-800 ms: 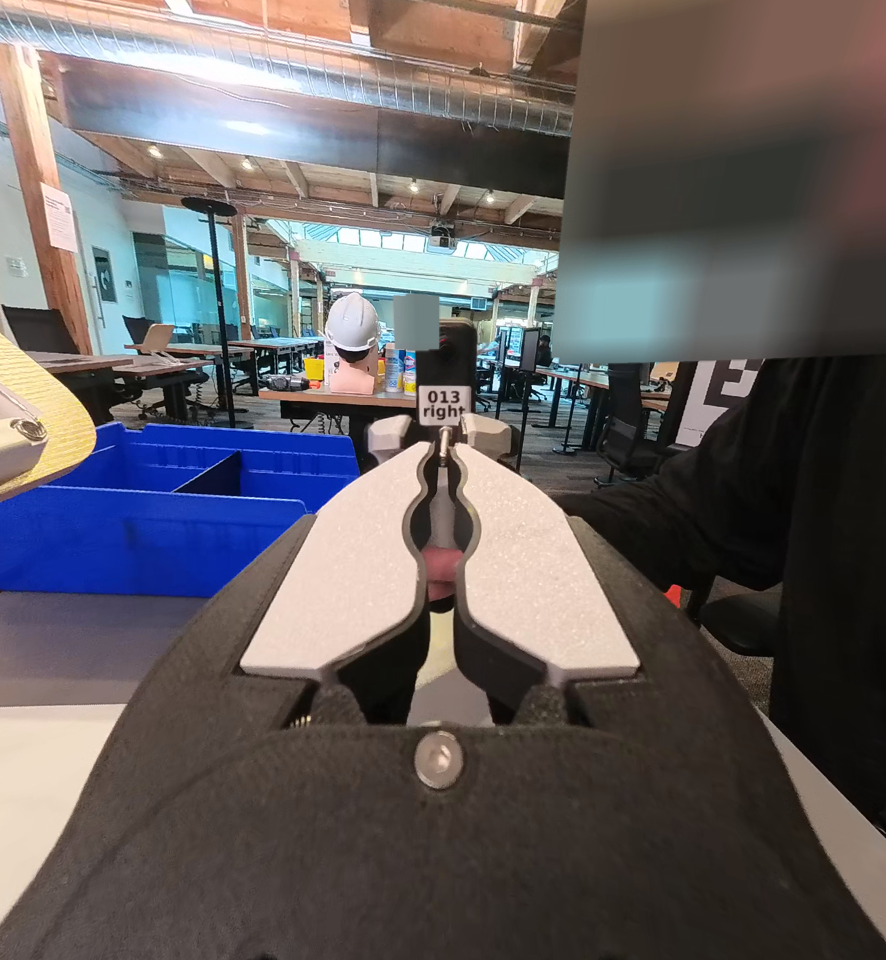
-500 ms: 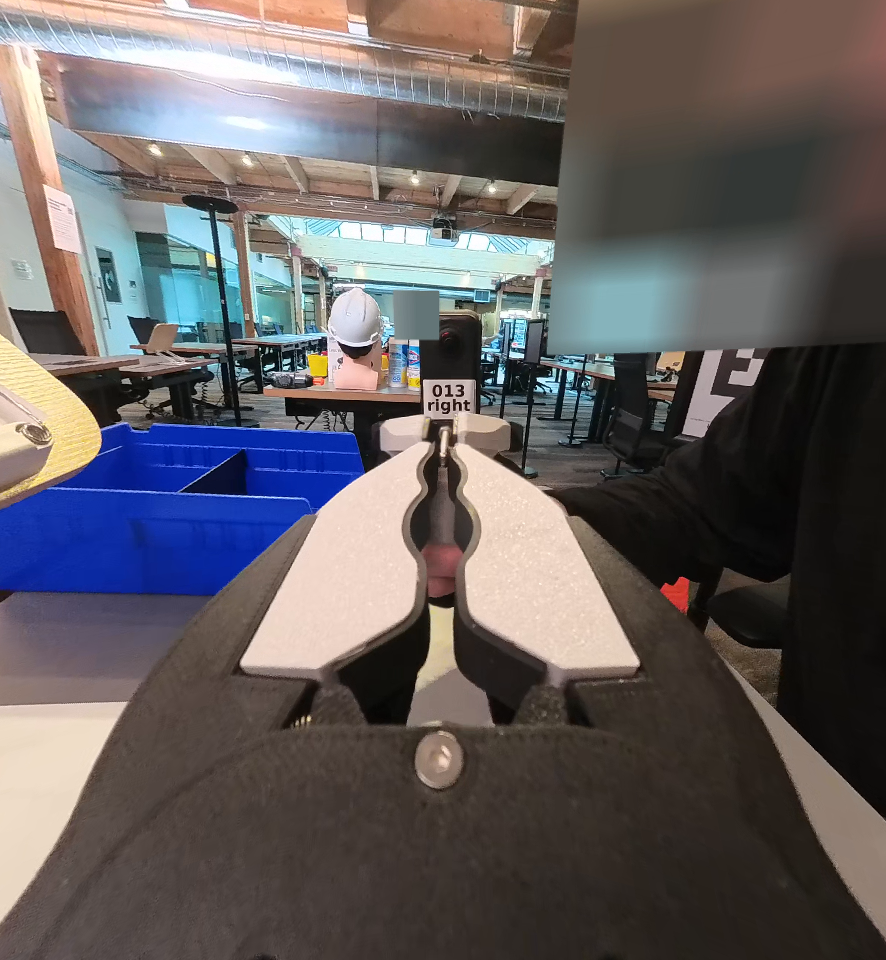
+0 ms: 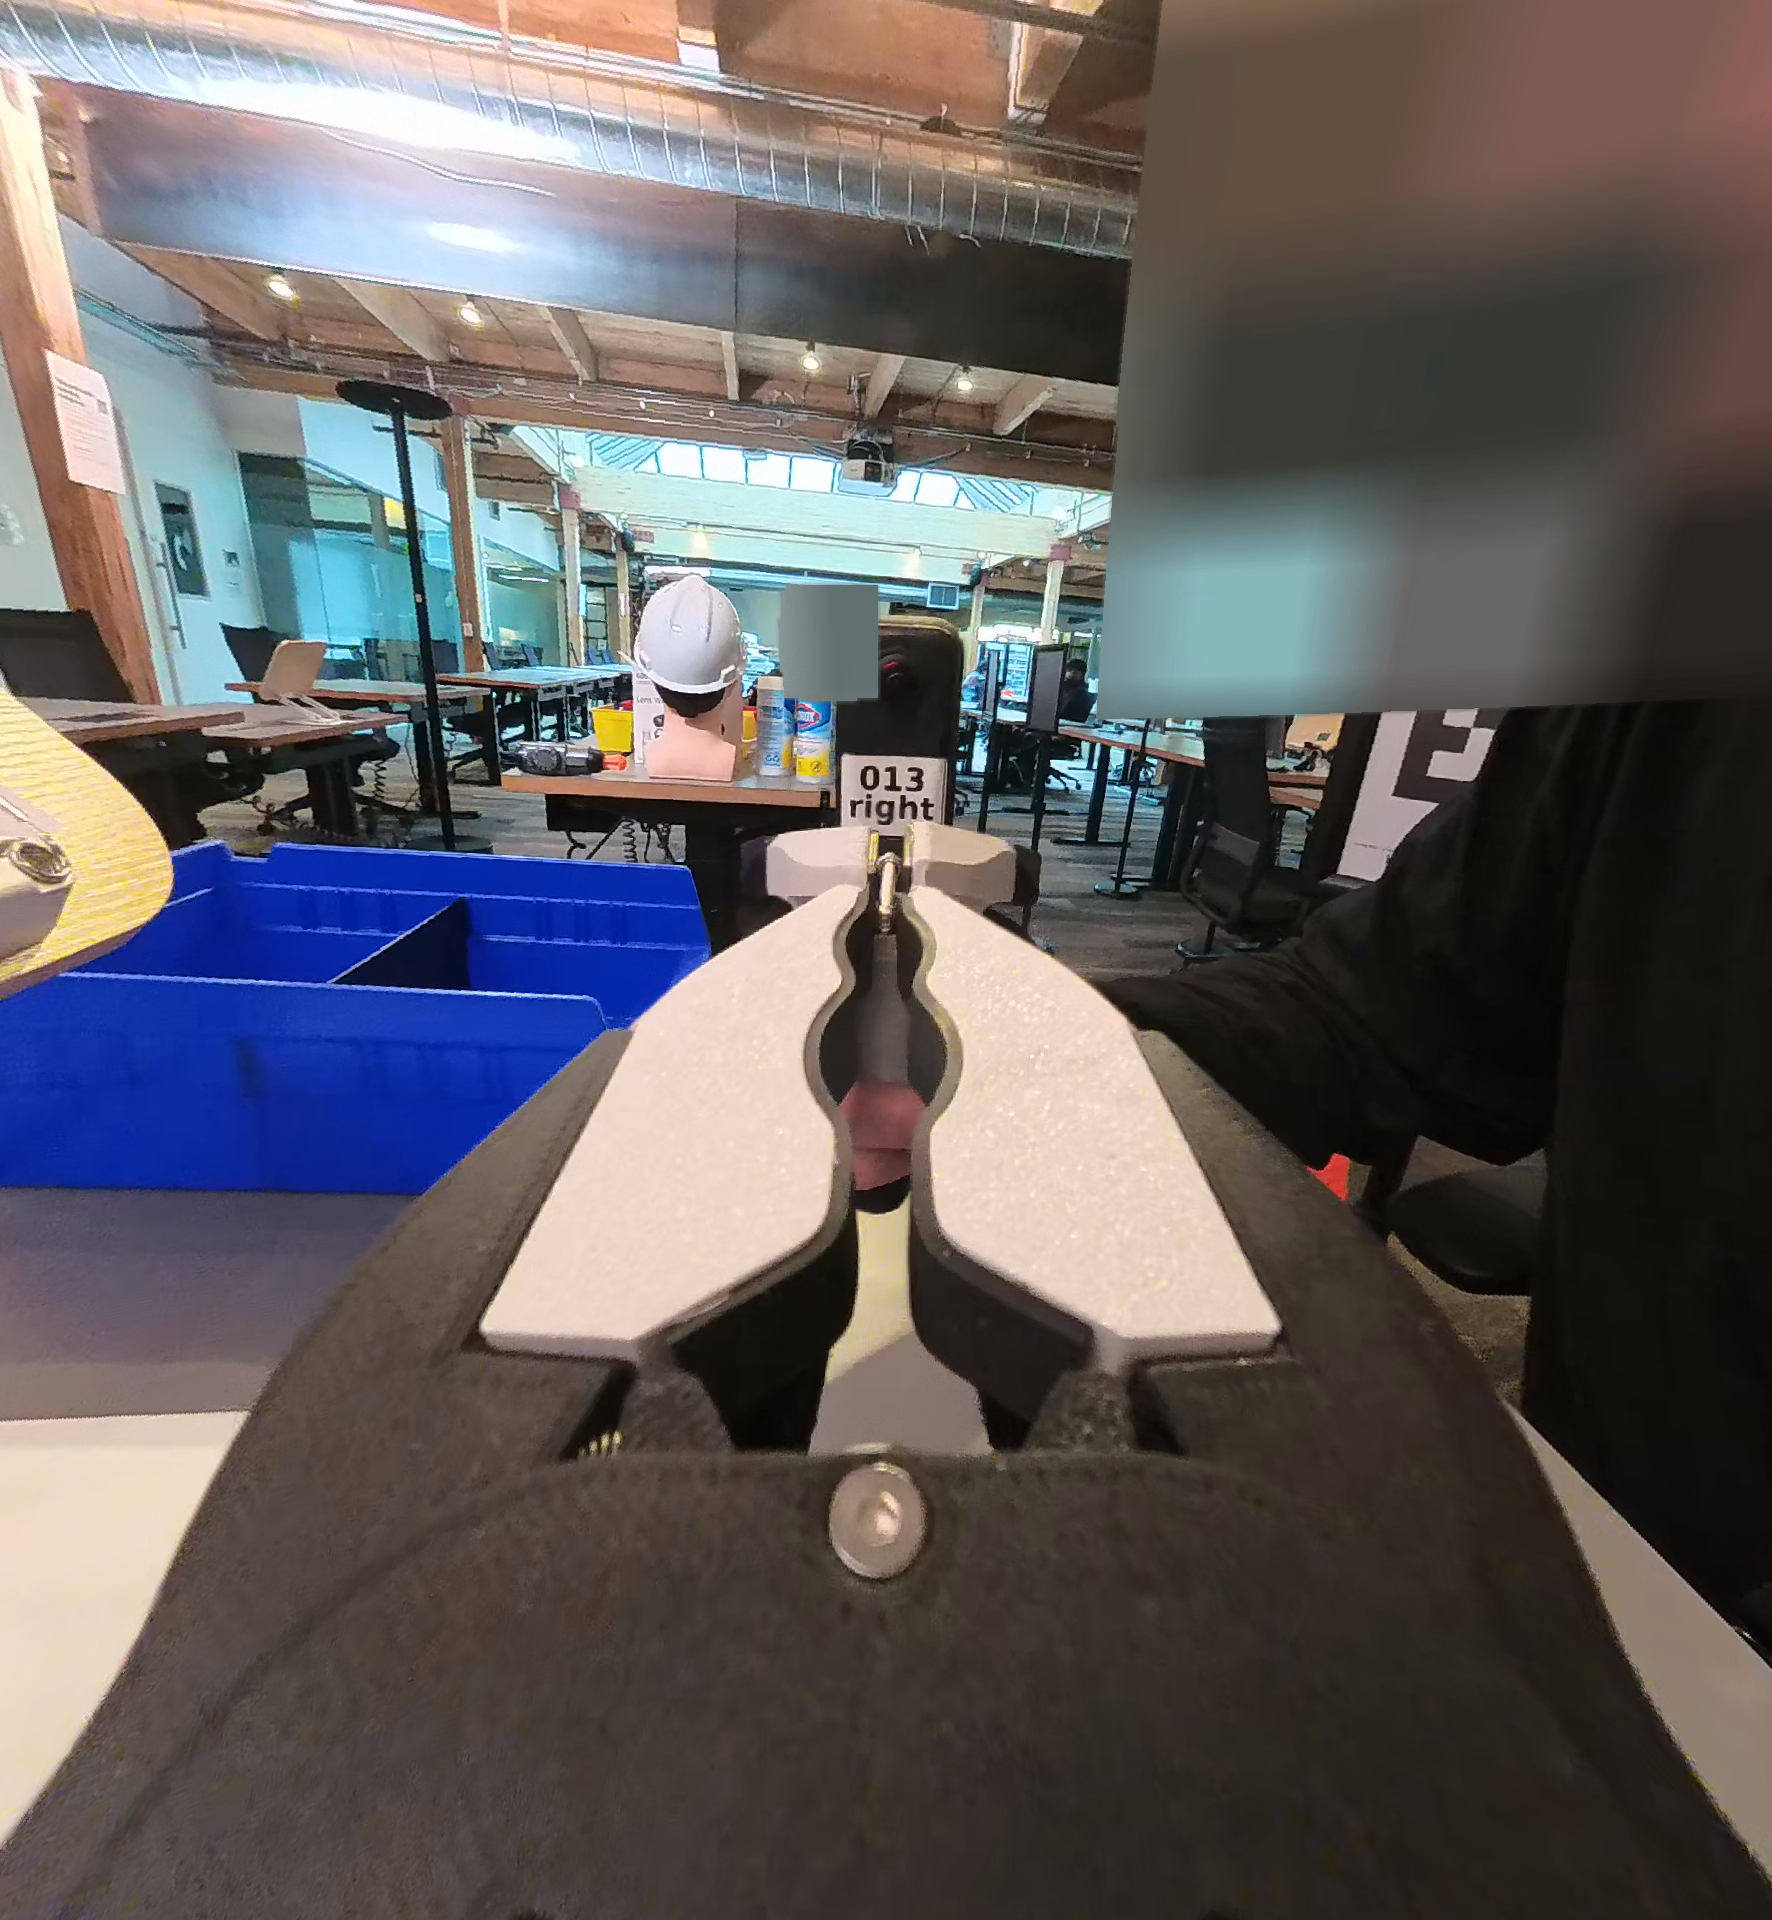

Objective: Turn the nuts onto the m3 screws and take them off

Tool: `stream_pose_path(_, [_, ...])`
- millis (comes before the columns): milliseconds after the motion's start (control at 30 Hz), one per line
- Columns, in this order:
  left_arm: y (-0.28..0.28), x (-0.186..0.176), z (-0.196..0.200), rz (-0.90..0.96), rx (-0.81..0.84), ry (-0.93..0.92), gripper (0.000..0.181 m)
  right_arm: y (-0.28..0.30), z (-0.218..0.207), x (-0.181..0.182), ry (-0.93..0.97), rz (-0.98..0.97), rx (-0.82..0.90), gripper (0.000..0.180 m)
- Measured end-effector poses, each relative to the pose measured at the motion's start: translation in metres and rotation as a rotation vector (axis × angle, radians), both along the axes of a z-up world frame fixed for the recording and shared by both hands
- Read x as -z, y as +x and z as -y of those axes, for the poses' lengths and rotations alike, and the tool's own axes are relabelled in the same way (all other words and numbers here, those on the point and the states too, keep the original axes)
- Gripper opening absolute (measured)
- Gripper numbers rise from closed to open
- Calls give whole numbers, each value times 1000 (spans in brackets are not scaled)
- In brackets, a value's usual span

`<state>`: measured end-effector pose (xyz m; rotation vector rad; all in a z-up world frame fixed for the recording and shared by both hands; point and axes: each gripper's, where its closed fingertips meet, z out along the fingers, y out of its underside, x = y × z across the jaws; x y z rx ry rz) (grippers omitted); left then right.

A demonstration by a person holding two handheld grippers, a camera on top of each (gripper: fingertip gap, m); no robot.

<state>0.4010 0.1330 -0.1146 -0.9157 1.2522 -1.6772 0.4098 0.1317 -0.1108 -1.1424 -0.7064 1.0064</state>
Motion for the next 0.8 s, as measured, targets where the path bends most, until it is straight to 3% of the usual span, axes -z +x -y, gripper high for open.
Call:
stream_pose_path(267, [-1,-2,1,11,-71,126,21,3,0,-3,-33,-46,-29,5])
stream_pose_path(500, [1,4,3,-37,-275,552,16,3,-2,0,-104,-121,-101,5])
stream_pose_path(600, [2,6,1,-62,-309,623,17,3,0,-3,-114,-149,-127,5])
stream_pose_path(800, [2,5,-1,-55,-333,630,4,0,1,-1,-128,-144,-149,5])
